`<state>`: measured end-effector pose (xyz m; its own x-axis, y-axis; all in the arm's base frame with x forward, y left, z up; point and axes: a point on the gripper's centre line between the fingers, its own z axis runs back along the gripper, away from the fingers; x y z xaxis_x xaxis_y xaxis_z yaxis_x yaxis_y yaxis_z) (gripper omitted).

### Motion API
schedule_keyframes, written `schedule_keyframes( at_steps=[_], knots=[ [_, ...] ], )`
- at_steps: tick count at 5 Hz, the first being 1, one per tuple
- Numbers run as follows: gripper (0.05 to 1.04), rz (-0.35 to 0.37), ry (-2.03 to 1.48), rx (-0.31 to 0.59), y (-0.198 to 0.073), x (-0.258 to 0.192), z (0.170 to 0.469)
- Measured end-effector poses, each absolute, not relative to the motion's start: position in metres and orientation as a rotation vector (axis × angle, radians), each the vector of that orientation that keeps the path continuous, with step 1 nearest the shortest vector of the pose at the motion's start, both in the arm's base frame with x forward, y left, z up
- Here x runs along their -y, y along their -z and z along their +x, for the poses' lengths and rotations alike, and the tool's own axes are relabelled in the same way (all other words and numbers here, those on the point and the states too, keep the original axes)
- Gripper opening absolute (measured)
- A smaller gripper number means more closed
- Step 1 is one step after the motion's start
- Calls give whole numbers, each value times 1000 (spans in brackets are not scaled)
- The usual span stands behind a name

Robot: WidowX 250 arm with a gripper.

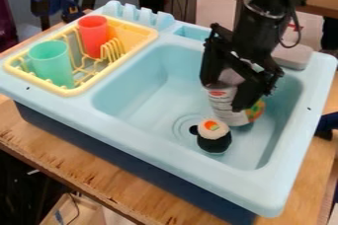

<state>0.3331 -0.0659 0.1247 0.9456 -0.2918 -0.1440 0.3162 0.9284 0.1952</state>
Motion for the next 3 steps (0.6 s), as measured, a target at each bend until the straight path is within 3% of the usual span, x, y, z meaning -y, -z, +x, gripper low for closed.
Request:
schedule_keyframes(
  at_steps=[3],
  knots=[
    [1001,214,156,-111,-126,28,341]
  ],
)
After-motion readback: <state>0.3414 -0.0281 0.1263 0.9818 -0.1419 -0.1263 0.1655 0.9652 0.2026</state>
